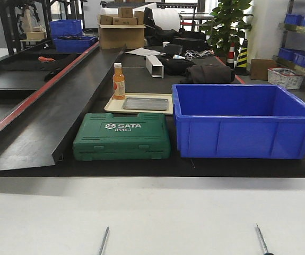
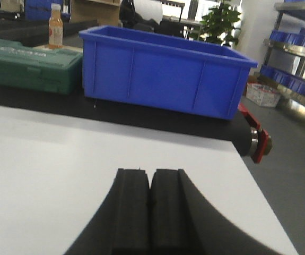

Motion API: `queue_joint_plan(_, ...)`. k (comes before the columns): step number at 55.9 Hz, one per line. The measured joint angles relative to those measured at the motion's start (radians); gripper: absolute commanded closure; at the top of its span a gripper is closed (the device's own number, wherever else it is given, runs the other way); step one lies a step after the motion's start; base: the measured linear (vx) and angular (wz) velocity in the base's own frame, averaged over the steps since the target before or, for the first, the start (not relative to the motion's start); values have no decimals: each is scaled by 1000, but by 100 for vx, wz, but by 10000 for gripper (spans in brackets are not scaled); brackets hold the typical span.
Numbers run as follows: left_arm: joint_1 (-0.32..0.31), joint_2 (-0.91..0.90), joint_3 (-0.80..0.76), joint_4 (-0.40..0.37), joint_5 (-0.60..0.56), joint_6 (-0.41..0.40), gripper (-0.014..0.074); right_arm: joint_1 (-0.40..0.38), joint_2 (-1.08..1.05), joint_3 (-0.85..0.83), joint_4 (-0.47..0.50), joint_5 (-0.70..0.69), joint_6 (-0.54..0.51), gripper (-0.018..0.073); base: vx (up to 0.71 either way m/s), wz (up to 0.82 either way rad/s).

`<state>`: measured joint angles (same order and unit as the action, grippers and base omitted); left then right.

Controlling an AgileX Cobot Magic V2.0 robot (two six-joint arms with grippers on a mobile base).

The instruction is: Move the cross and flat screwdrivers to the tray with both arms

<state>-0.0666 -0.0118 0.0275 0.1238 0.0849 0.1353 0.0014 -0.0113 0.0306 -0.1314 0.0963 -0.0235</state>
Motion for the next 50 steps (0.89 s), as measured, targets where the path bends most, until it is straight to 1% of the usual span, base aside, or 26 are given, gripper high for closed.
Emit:
queue_joint_plan(6,0,0,0,-9,-107,-49,602,0,0,0,0,-84,14,567,0,0)
queue_joint_plan(14,0,0,0,-12,-231,-67,602,0,0,0,0,-176,74,567,0,0)
queue_joint_plan(22,0,0,-25,-12,-292,-82,599,0,4,-38,-1,-181,110,567,0,0)
queue_joint_plan(27,0,0,-86,-12,-293,-115,596,0,48,-123,-1,-182,116,567,0,0)
queue_joint_plan(31,0,18,-167,-12,-296,-135,593,0,118,-213,-1,-181,118,566,0,0)
queue_joint_plan(34,0,52,-232,-12,-296,-135,591,0,175,-272,-1,-181,118,565,0,0)
queue_joint_plan(39,0,154,-363,-12,-274,-141,589,0,291,-364,-1,-182,120,561,0,0)
queue_joint_plan(43,0,263,-460,-12,-218,-141,587,0,383,-409,-1,-175,120,558,0,0)
queue_joint_plan(46,0,347,-506,-12,-170,-141,584,0,453,-425,-1,-170,120,551,0,0)
queue_joint_plan(50,0,453,-527,-12,-123,-141,580,0,534,-428,-1,-157,121,534,0,0)
